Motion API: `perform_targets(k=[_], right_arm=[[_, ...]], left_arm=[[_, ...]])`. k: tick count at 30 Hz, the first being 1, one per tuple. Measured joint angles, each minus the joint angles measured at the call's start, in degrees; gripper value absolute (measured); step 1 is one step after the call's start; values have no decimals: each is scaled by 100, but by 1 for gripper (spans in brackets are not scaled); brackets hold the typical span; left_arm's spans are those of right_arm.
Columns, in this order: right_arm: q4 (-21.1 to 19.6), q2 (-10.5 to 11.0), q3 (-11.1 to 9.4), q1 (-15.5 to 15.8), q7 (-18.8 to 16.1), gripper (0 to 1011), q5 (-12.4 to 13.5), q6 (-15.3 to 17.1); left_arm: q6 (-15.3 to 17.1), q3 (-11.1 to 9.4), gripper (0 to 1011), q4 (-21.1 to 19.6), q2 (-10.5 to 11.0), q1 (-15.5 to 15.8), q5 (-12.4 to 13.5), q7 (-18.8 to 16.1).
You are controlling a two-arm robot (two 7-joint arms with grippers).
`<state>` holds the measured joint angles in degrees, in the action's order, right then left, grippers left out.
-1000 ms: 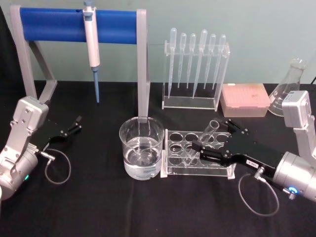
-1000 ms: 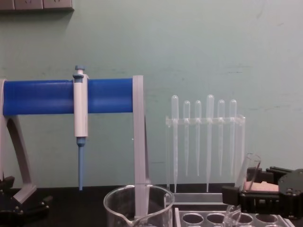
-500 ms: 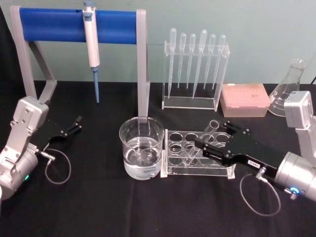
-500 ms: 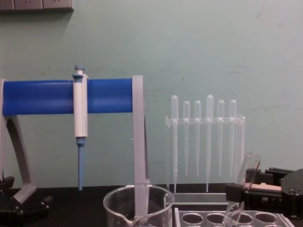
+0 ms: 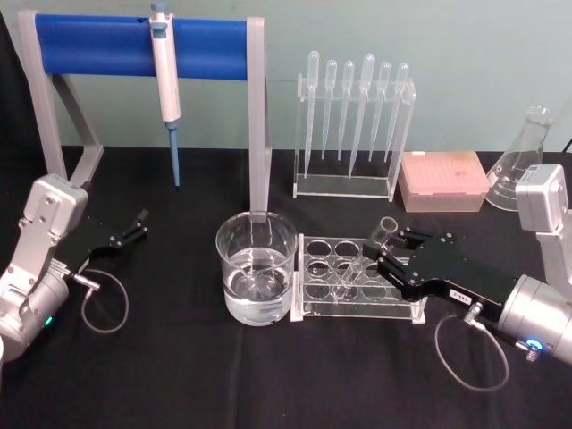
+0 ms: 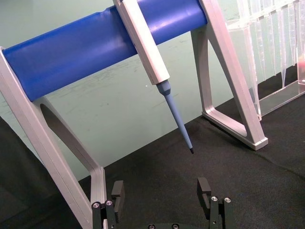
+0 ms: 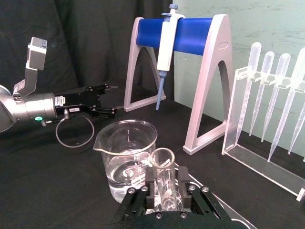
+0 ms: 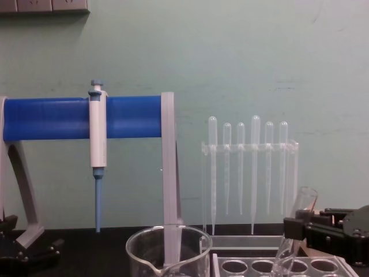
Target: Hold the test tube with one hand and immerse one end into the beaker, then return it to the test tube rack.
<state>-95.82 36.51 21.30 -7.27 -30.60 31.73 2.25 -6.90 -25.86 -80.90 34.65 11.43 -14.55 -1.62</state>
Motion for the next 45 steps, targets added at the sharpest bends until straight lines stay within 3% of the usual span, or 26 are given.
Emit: perform_targets(k=[3,14,19,24,37,45], right_arm=[[-1,2,-3,1,0,235,2,-1],[-1,3,-3,4,-3,231,5,-2],[-49,78,18,-164,-143,231,68,156],[-189,226,99,-461,-282,231,137,488],[-462,480,346,-1272,-256,231,318,1607],[-597,597,409,-1632,-229,231,392,1871]], left_arm=[[0,0,1000,0,0,0,0,0],[0,0,1000,0,0,0,0,0],[0,0,1000,0,0,0,0,0],[0,0,1000,0,0,0,0,0],[0,0,1000,0,0,0,0,0],[0,0,1000,0,0,0,0,0]])
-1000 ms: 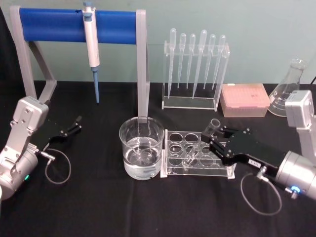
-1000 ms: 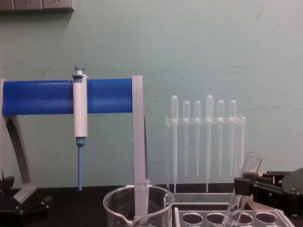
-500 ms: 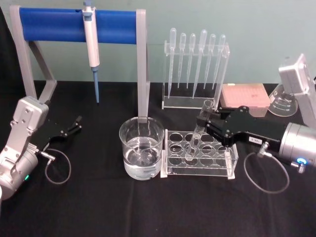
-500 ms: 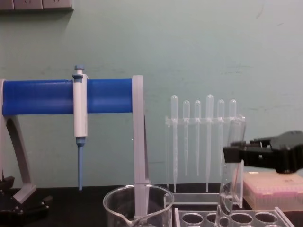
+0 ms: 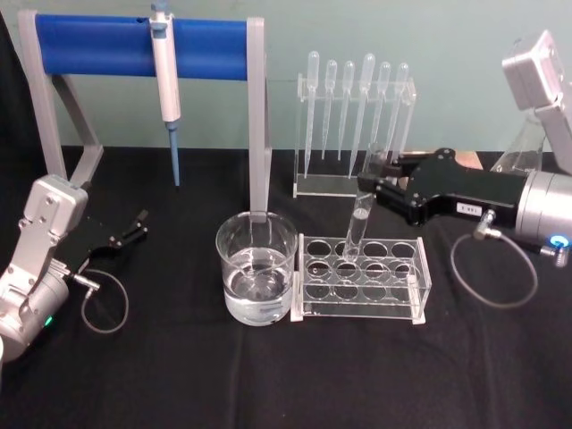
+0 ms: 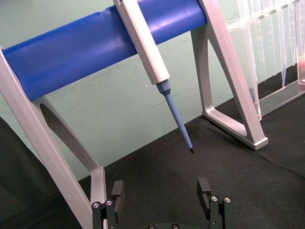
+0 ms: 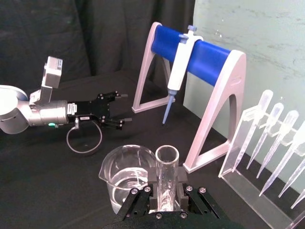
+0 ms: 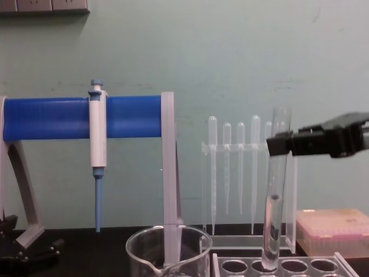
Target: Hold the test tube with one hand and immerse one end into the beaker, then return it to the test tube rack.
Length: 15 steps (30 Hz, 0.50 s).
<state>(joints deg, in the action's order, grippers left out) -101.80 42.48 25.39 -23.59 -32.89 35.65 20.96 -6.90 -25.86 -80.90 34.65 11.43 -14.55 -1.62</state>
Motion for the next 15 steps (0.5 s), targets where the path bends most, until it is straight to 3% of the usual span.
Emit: perform_targets(k=[15], right_arm=[[-158,179,61,-307,37,231,254,116]], left_arm=[[0,0,1000,0,0,0,0,0]])
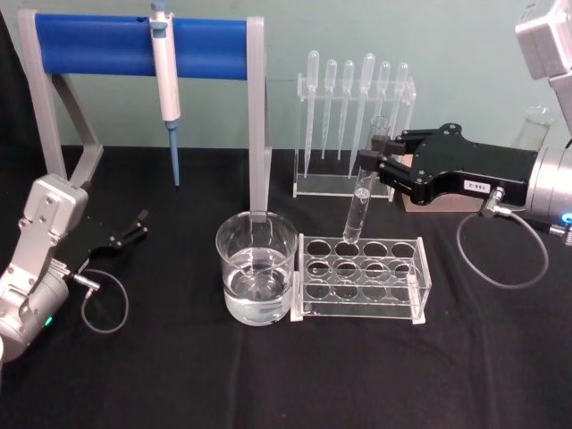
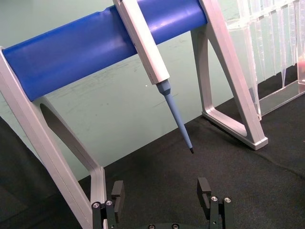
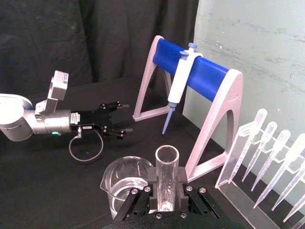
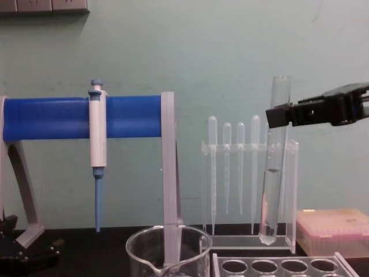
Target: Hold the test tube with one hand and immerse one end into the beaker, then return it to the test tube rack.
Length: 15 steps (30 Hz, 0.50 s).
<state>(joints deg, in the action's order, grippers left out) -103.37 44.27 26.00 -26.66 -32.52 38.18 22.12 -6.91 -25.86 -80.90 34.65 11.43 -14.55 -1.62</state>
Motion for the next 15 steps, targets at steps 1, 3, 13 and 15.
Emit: perform_targets(k=[1,3,13,15], right_arm=[[-5,8,7,-11,3,231,6,-1],[-16,25,23,-33,18,231,28,-6],[-17,29,29,-40,38,231,47,-20],[-14,27,26,-37,36,231,46,-21]], left_arm=[[0,0,1000,0,0,0,0,0],[0,0,1000,0,0,0,0,0],[0,0,1000,0,0,0,0,0],[0,0,1000,0,0,0,1,0]])
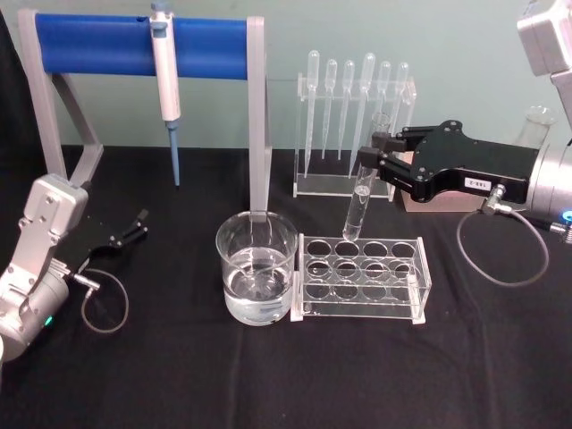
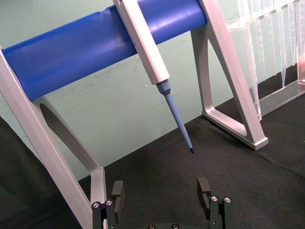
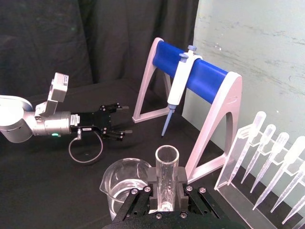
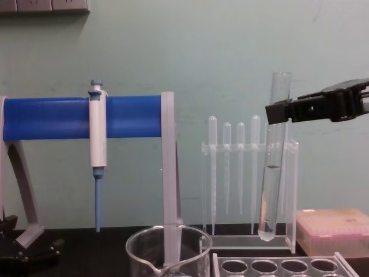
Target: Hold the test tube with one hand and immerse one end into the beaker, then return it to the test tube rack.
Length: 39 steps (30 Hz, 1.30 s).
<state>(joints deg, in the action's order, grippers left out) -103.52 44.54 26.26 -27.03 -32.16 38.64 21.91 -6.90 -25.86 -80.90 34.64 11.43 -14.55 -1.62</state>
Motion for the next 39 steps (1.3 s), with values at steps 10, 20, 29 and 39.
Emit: perform_targets(k=[10,20,29,39], right_arm=[[7,-5,-7,7,-1,231,-13,-1],[11,-11,-11,12,-6,231,-20,-1],[11,-11,-12,15,-11,231,-24,0],[11,-11,-11,15,-12,231,-26,0]], left_arm=[[0,0,1000,0,0,0,0,0],[0,0,1000,0,0,0,0,0],[0,0,1000,0,0,0,0,0],[0,0,1000,0,0,0,0,0]])
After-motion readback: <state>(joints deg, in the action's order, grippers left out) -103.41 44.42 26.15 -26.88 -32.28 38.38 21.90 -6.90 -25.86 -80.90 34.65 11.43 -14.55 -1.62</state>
